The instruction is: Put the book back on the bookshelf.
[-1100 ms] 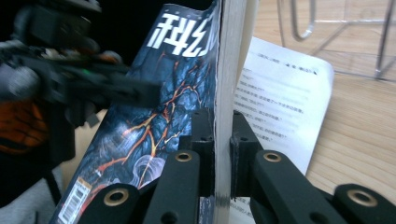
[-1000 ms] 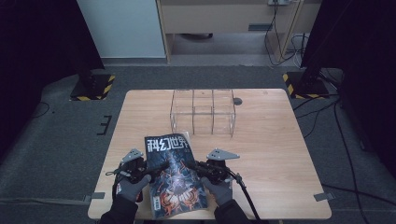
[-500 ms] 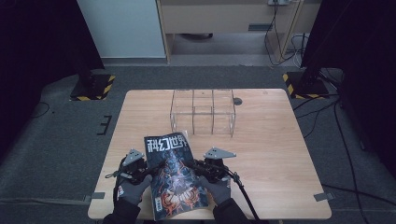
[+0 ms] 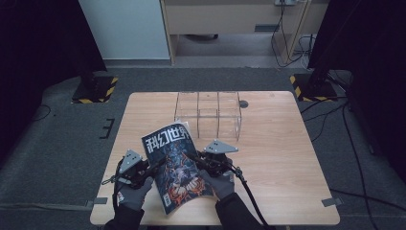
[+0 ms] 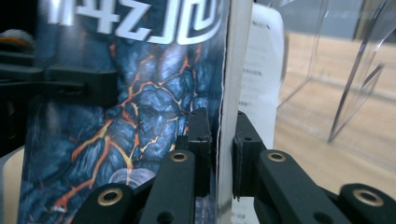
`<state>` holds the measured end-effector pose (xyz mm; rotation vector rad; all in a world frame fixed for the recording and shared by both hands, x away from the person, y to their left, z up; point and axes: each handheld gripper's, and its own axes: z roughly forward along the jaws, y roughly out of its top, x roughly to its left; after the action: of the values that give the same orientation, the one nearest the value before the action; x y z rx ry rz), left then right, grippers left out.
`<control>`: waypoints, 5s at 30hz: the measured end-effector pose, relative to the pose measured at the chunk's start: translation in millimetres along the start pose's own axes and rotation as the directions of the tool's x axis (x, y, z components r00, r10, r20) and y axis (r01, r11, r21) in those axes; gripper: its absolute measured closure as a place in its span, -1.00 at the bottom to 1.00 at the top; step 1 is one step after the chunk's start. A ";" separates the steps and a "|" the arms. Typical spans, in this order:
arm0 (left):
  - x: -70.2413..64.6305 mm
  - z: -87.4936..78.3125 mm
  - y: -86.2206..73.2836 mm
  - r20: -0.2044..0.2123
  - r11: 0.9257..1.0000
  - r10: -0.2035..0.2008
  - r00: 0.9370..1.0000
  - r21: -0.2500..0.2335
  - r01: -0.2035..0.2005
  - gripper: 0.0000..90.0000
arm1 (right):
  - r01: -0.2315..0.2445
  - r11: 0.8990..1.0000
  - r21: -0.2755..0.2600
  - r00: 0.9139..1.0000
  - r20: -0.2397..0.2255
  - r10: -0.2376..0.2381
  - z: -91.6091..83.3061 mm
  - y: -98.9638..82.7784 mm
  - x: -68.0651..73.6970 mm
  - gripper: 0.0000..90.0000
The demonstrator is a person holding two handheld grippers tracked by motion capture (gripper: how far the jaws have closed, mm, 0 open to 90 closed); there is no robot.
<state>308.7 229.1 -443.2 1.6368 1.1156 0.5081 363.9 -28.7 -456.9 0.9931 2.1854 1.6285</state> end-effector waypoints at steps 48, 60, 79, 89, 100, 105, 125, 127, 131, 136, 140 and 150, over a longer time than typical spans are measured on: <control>-22.1 -12.0 7.4 0.071 0.984 0.141 0.987 -0.115 -0.132 0.57 | 0.031 0.996 -0.086 0.997 -0.070 -0.037 -15.0 13.5 -18.6 0.67; -28.1 -2.8 7.2 0.019 0.980 0.142 0.990 -0.144 -0.137 0.53 | 0.045 0.995 -0.089 0.994 -0.094 -0.054 -17.4 13.3 -17.2 0.73; -40.6 3.7 12.4 -0.079 0.981 0.142 0.987 -0.123 -0.151 0.80 | 0.042 0.996 -0.081 0.995 -0.090 -0.050 -15.5 14.0 -16.5 0.69; -47.9 0.8 12.0 -0.087 0.979 0.160 0.983 -0.114 -0.169 0.81 | 0.033 0.996 -0.085 0.999 -0.030 -0.036 -17.6 15.7 -22.0 0.32; -42.7 -0.2 15.1 -0.066 0.989 0.098 0.993 -0.101 -0.104 0.82 | 0.037 0.995 -0.096 0.993 0.116 -0.026 -39.0 23.9 -42.5 -0.04; -45.2 -0.9 18.2 -0.058 0.990 0.097 0.994 -0.099 -0.103 0.82 | 0.049 0.999 -0.022 0.982 0.185 -0.044 -46.9 19.8 -56.1 -0.29; -38.1 -15.5 51.9 -0.043 0.985 0.032 0.999 -0.167 -0.039 0.82 | 0.011 0.992 0.123 0.936 0.349 -0.054 -97.3 -30.2 -111.1 -0.60; -36.7 -15.4 55.2 -0.044 0.984 0.026 0.999 -0.177 -0.034 0.82 | 0.002 0.991 0.132 0.929 0.367 -0.050 -103.8 -37.3 -117.1 -0.62; -34.5 -15.0 61.9 -0.056 0.981 0.031 0.998 -0.188 -0.041 0.82 | -0.033 0.989 0.146 0.918 0.396 -0.028 -114.2 -49.4 -127.4 -0.64; -30.8 -13.8 69.5 -0.055 0.979 0.016 0.998 -0.202 -0.027 0.83 | -0.063 0.982 0.176 0.902 0.431 -0.019 -122.4 -60.5 -138.0 -0.65; -28.7 -12.2 74.1 -0.061 0.978 0.013 0.998 -0.207 -0.026 0.83 | -0.071 0.976 0.206 0.890 0.455 -0.032 -125.4 -68.2 -144.3 -0.66; -21.8 -5.3 92.0 -0.080 0.981 0.006 0.997 -0.192 -0.021 0.82 | -0.075 0.975 0.210 0.881 0.472 -0.034 -127.6 -71.6 -148.3 -0.67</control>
<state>332.4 211.1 -353.3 1.4672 1.0783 0.6740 375.6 -230.5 -507.4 1.3162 2.0368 1.0104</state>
